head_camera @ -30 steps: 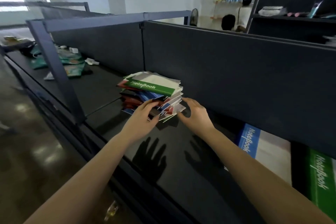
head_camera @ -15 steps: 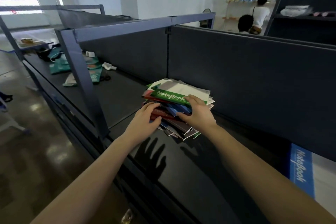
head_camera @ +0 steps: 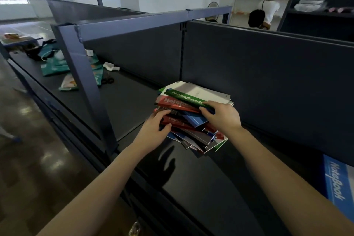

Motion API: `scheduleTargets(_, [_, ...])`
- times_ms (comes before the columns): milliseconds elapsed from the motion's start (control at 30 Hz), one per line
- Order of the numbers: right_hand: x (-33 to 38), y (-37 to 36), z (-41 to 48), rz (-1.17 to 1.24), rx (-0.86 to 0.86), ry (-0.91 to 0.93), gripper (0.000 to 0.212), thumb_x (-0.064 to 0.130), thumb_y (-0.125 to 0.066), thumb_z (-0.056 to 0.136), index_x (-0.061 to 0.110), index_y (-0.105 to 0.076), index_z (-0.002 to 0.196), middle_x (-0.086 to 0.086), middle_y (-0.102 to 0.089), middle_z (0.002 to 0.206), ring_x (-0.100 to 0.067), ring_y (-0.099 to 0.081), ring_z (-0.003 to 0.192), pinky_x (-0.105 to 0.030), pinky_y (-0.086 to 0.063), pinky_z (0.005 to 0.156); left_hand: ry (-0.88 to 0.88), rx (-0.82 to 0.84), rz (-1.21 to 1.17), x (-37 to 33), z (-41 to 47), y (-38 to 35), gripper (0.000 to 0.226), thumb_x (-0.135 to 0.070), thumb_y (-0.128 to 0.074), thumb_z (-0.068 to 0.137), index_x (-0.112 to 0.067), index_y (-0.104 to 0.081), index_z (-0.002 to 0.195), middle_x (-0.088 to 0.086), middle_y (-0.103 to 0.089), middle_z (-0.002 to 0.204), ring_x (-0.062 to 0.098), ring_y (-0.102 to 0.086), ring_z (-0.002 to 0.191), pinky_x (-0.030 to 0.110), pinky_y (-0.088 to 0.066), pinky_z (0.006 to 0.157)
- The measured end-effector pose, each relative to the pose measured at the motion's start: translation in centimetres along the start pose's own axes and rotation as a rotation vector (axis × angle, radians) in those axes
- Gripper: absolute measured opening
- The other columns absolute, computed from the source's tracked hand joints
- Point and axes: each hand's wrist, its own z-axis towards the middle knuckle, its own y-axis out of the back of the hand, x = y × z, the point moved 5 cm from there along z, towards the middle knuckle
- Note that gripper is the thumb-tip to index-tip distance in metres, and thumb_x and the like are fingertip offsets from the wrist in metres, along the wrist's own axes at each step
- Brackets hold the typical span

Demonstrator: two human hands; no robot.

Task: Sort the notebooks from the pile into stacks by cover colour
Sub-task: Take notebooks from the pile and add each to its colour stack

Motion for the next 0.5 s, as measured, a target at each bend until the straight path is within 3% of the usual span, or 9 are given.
scheduleTargets(133, [-0.38,0.51,0.36,-0.009,0.069,-0.038,0.047,0.057,-0.055,0.088,0.032,-0.059,0.127,0.005,-0.063,0.124,-0.02,-0.056,0.112,-0.031,-0.046,0.082,-0.016,0.015,-0.027,0.19,0.23,0.07,0.045,-0.021,-0.052,0.097,-0.025,-0.04,0.14,0.0,-0.044,0.138,0.004,-0.04,0.109,0.019,-0.035,0.088])
scheduleTargets(267, [-0.18,0.35,-0.02,-0.05,0.09,-0.036,0.053,0.058,-0.057,0.086,0.033,-0.052,0.134,0.007,-0.059,0.131,-0.021,-0.053,0.117,-0.031,-0.046,0.085,-0.023,0.015,-0.06,0.21,0.4,0.15,0.043,-0.021,-0.051,0.097,-0.026,-0.041,0.139,-0.001,-0.044,0.137,0.005,-0.041,0.11,0.021,-0.037,0.089])
scheduleTargets(500, [-0.85,0.38,0.8,0.017,0.097,-0.051,0.049,0.056,-0.059,0.086,0.032,-0.059,0.128,0.009,-0.059,0.132,-0.017,-0.053,0.12,-0.031,-0.045,0.089,-0.035,0.034,-0.091,0.09,-0.34,0.26,0.043,-0.019,-0.051,0.097,-0.024,-0.041,0.139,-0.005,-0.044,0.13,0.004,-0.043,0.107,0.019,-0.035,0.086])
